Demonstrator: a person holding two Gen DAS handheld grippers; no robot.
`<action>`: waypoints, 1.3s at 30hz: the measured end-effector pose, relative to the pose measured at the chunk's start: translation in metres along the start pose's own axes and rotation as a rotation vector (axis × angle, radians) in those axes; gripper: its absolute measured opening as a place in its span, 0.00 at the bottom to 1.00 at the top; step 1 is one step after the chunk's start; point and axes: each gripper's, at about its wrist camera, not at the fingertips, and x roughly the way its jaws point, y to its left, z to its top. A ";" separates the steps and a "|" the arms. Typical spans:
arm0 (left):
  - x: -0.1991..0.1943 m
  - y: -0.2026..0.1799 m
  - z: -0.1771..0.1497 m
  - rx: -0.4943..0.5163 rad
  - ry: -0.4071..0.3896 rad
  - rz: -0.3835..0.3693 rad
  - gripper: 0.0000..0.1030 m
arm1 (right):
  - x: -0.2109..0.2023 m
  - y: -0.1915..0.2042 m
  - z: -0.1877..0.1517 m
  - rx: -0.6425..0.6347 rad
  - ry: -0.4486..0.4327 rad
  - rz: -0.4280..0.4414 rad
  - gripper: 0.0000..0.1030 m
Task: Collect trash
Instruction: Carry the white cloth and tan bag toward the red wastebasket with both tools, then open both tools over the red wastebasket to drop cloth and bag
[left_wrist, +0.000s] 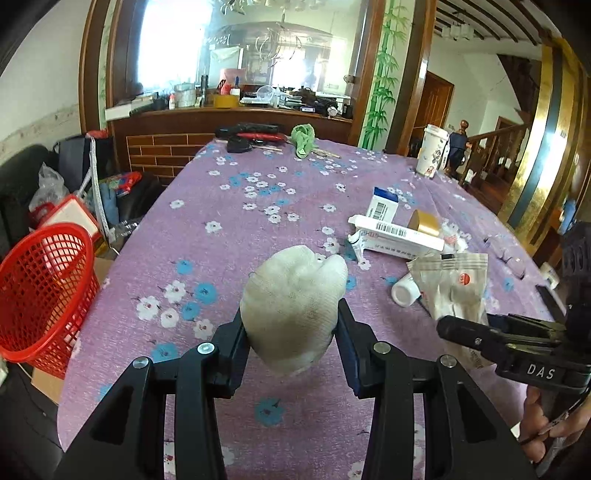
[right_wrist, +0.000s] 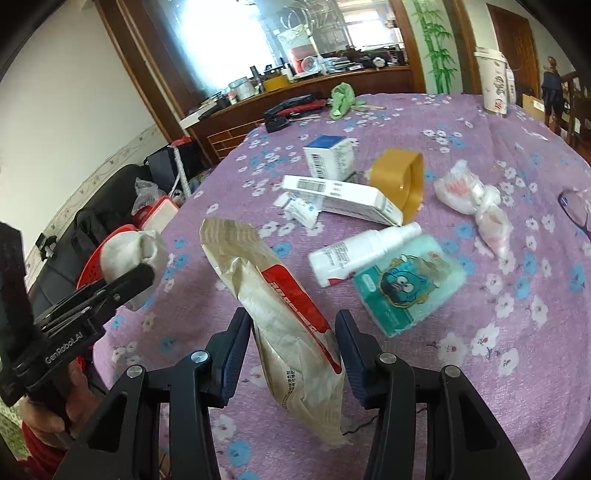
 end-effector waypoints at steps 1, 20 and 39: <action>0.000 -0.002 -0.001 0.008 -0.006 0.008 0.40 | 0.001 -0.002 -0.001 -0.002 -0.002 -0.021 0.50; -0.006 -0.002 -0.002 0.026 -0.023 -0.005 0.40 | -0.009 0.004 0.006 -0.020 -0.021 -0.020 0.50; -0.052 0.096 0.029 -0.101 -0.101 0.186 0.40 | 0.015 0.101 0.066 -0.163 0.028 0.192 0.50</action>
